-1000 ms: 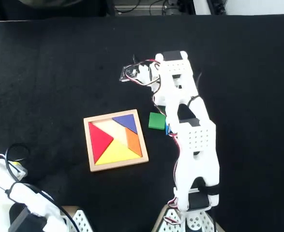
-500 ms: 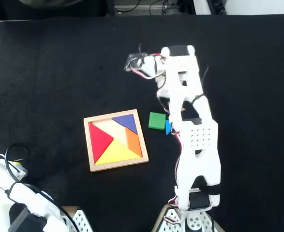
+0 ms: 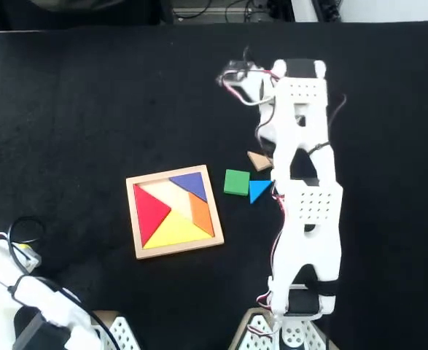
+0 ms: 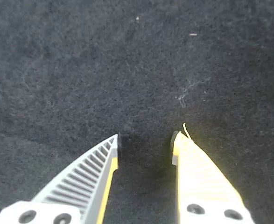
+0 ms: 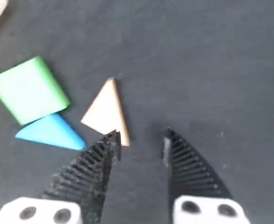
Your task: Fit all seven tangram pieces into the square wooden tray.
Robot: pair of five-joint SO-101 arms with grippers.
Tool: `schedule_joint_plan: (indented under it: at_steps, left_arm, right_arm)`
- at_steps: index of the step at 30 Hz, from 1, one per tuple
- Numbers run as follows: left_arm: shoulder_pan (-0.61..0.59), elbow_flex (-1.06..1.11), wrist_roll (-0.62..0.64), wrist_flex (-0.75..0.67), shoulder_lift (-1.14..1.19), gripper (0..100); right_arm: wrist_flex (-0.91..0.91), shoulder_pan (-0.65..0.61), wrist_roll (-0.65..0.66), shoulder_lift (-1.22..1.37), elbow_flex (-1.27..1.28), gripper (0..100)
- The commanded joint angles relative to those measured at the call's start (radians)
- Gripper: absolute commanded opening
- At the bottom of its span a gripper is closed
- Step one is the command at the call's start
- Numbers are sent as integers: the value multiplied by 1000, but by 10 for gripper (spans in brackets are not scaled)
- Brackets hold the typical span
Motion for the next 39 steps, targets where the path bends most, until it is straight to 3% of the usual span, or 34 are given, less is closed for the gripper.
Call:
schedule_joint_plan:
  at_steps: [1, 16, 26, 39]
  left_arm:
    - [12, -7, -5, -9, -20, 195]
    - [12, -7, -5, -9, -20, 195]
    - [12, -7, -5, -9, -20, 195]
    - [12, -7, -5, -9, -20, 195]
  right_arm:
    - [26, -8, 75, -27, 120, 221]
    - [-3, -34, 77, -36, 70, 247]
    - [-29, -129, 57, 25, 59, 247]
    - [28, -54, 61, 42, 36, 244]
